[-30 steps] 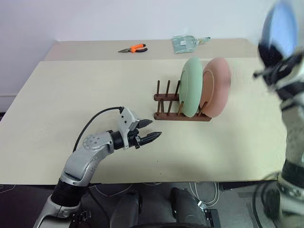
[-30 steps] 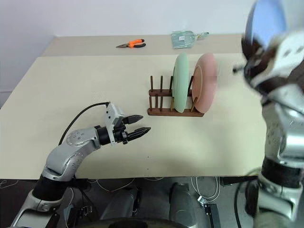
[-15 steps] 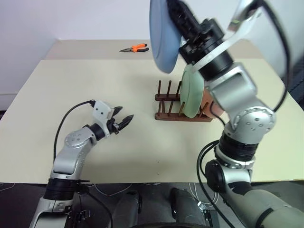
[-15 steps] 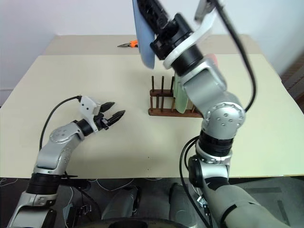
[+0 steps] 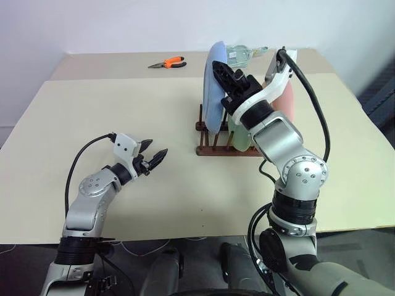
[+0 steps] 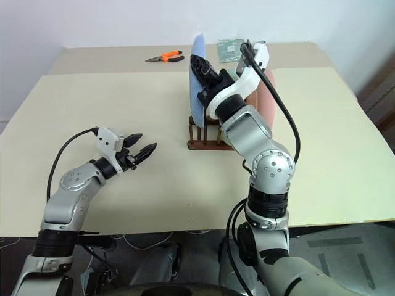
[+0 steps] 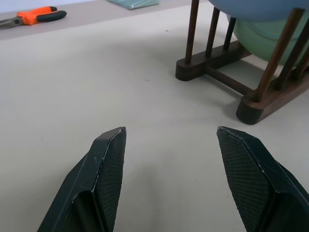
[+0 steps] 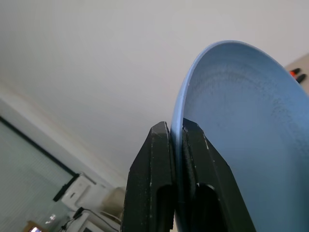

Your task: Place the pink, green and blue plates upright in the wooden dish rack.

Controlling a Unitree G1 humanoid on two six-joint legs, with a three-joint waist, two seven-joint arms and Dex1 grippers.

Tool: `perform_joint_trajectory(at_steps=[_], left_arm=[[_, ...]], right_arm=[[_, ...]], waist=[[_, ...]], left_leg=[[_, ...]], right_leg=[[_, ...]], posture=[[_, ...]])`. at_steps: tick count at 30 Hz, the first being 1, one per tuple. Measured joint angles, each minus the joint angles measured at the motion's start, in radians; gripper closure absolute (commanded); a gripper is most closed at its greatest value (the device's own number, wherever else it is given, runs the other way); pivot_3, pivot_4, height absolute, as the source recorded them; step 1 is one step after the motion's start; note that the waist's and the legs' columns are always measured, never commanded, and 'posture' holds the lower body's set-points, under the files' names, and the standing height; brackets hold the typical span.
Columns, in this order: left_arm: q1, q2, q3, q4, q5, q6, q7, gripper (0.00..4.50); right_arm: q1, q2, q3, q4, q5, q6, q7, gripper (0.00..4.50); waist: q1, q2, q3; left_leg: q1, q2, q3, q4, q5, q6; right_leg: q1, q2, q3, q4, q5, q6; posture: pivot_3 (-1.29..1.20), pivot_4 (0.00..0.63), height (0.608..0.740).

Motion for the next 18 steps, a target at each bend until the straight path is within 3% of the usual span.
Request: perform_joint_trajectory(at_steps=[5,13,18], left_arm=[[-0.001,-0.004,-0.002,0.003,0.0,-0.002,-0.016,1.44],[0.002,-0.019,-0.019,0.018,0.011,-0.028,-0.036,1.44],[0.012,-0.019,-0.036,0.054,0.04,-0.054,-0.037,1.44]], right_arm=[[0.0,-0.059,0.029,0.018,-0.09,-0.002,0.063,1.51],[-0.03,-0.389,0.083,-0.085,-0.294,-0.054,0.412,1.51],[0.176,-0.655,-0.168,-0.135,-0.308,-0.092,0.605,1.51]], waist=[[0.001,0.0,0.0],[0.007,0.0,0.0],[0.016,-0.003,-0.001]], left_leg=[[0.0,0.0,0.001,0.0,0.0,0.0],[-0.001,0.0,0.001,0.001,0.0,0.0],[0.0,-0.001,0.001,0.002,-0.001,0.001]], right_leg=[[0.0,0.0,0.0,0.0,0.0,0.0],[0.002,0.0,0.0,-0.003,0.0,0.0],[0.007,-0.002,-0.001,-0.007,-0.001,0.0]], posture=[[0.0,0.15,0.74],[0.0,0.15,0.74],[0.0,0.15,0.74]])
